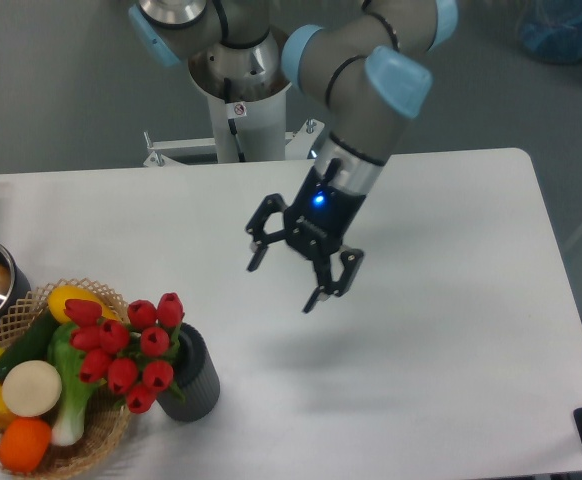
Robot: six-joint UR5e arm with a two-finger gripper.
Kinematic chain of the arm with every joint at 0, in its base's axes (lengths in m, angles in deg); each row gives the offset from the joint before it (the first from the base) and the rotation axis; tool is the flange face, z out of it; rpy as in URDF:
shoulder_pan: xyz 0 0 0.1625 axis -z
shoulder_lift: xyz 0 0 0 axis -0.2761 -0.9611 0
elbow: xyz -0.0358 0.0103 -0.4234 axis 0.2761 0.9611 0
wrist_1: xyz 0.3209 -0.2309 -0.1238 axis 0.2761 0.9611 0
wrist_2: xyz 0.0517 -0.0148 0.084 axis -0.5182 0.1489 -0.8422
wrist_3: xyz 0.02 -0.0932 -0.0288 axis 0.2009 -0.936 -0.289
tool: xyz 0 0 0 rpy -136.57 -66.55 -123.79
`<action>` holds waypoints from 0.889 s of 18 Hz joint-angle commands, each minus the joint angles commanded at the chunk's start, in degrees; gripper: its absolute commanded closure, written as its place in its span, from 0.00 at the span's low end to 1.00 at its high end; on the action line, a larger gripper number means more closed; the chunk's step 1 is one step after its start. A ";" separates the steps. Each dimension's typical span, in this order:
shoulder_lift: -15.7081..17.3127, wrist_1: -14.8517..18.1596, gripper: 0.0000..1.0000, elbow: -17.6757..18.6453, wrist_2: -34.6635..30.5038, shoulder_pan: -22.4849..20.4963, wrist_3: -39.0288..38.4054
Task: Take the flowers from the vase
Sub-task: 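Move the open gripper toward the red tulips in the grey vase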
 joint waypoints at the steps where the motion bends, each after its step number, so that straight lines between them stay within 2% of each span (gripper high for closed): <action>1: 0.00 0.00 0.00 0.09 1.49 0.18 -0.09; 7: -0.09 0.00 0.00 0.70 9.23 1.15 -0.53; 10: -2.54 -2.28 0.00 -0.09 11.86 1.76 -0.53; 12: -3.77 -3.60 0.00 -0.44 12.49 2.73 -0.44; 16: -4.22 -3.60 0.00 -0.53 12.75 3.17 -0.53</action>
